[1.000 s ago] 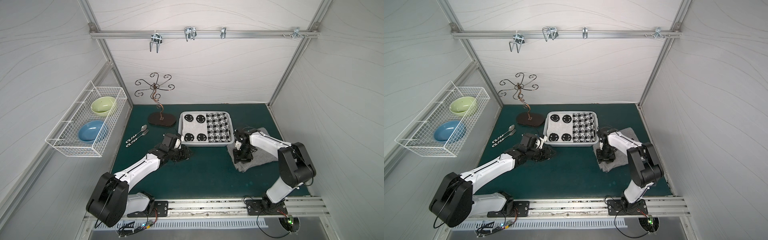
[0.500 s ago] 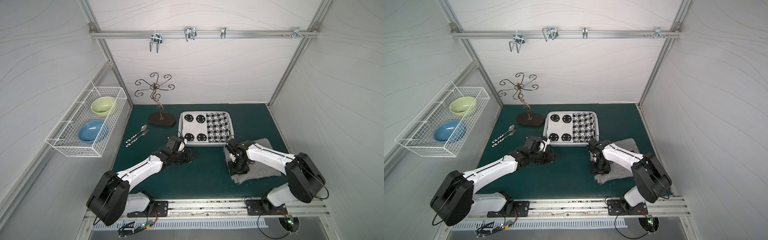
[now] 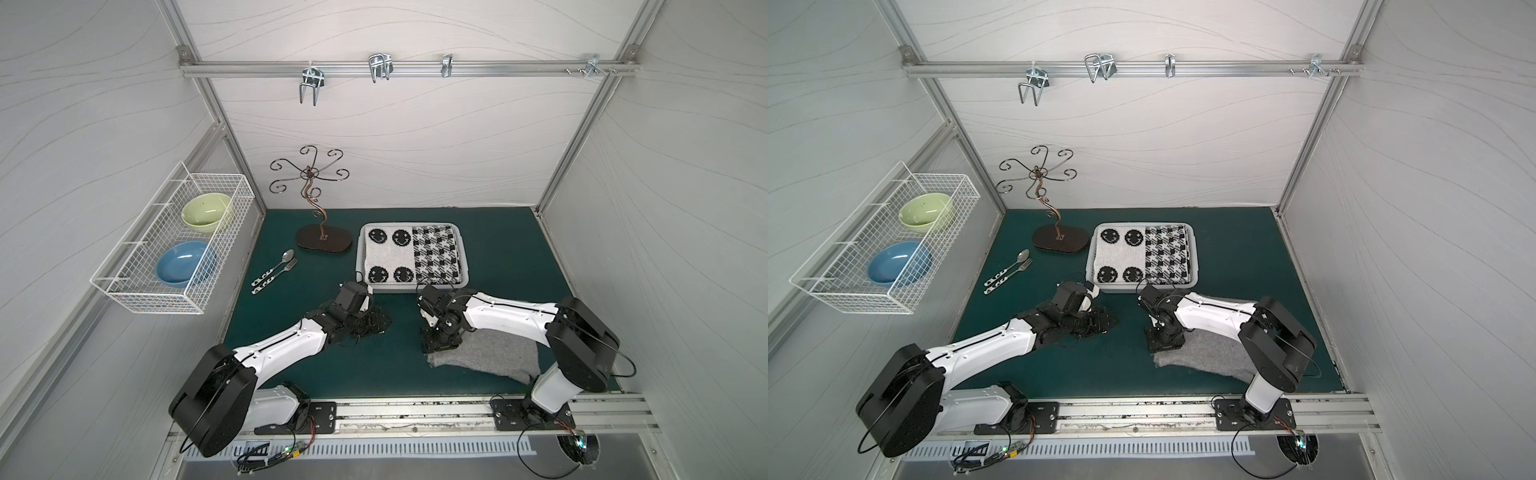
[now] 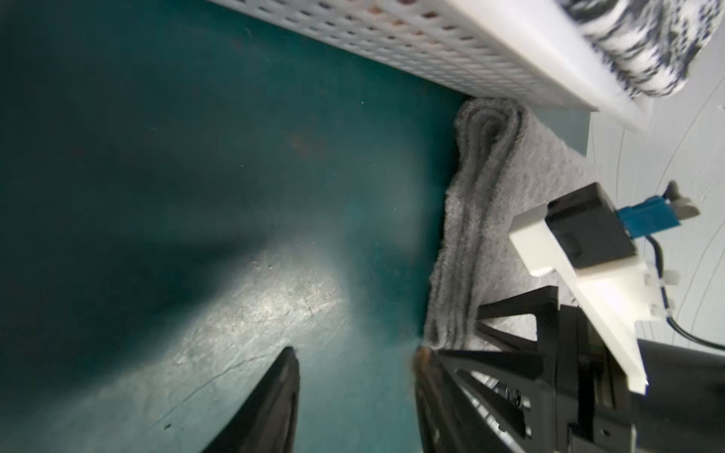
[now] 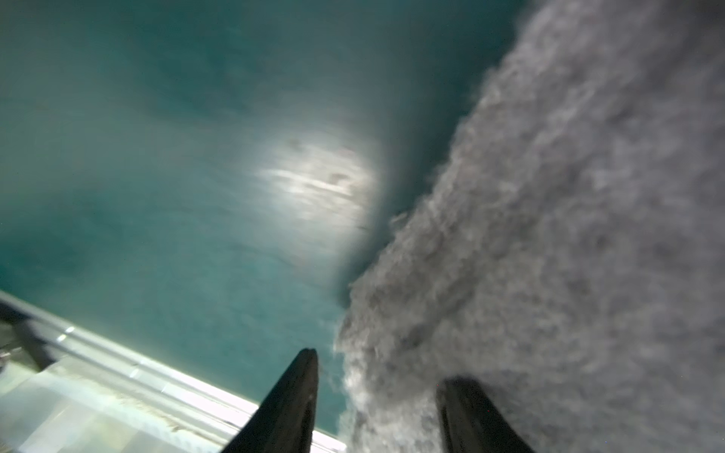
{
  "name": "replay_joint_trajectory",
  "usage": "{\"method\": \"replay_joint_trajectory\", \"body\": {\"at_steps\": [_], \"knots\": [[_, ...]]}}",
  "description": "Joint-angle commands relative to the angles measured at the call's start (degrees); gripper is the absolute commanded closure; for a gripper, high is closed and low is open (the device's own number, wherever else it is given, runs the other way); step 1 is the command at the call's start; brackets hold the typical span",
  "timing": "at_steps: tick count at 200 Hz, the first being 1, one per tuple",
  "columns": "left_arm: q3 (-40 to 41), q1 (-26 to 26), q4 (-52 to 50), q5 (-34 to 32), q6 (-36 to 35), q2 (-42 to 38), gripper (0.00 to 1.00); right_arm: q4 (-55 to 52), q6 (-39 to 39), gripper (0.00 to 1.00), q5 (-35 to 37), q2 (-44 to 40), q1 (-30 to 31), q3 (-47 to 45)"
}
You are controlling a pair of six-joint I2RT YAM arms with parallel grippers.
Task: Put the folded scarf in the basket
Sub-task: Move the scarf to the center of the board.
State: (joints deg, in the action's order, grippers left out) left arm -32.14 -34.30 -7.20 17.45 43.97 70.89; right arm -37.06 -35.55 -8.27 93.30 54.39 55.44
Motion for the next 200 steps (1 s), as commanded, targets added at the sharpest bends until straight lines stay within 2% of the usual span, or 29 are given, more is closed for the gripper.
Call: {"method": "replay_joint_trajectory", "body": {"at_steps": [1,15,38,73,95,117,167,183,200], "knots": [[-1.81,-2.89,-3.45,-6.46,-0.06,-1.46,0.49,3.06,-1.49,0.49,0.76,-3.85,-0.04,-0.81],[-3.42,-6.61,-4.38,-9.87,-0.83,-1.30,0.49,1.61,-1.71,0.47,3.86,-8.02,0.00,-1.23],[-2.31,-7.55,2.98,-6.01,2.92,0.48,0.49,1.02,-2.36,0.46,5.97,-16.67,-0.65,-3.47],[-3.55,-8.72,5.81,-6.30,4.73,3.91,0.49,-3.55,-1.24,0.45,6.85,-27.74,-5.48,-6.16],[-6.25,-11.33,8.40,-6.36,4.78,6.94,0.47,-5.51,-0.40,0.45,5.91,-33.82,-9.21,-8.34],[-9.23,-13.21,13.64,-5.02,4.83,11.68,0.44,-5.52,0.31,0.45,3.80,-37.25,-12.54,-10.56],[-14.35,-15.13,21.92,-3.53,5.01,24.47,0.36,-8.29,2.31,0.45,7.24,-43.47,-13.53,-10.64],[-16.62,-16.50,21.99,-2.71,4.77,28.49,0.35,-9.32,2.83,0.45,7.31,-44.70,-14.33,-10.96],[-18.07,-17.57,19.71,-5.05,4.82,31.59,0.35,-9.74,3.01,0.45,6.87,-46.42,-14.83,-11.42]]}}
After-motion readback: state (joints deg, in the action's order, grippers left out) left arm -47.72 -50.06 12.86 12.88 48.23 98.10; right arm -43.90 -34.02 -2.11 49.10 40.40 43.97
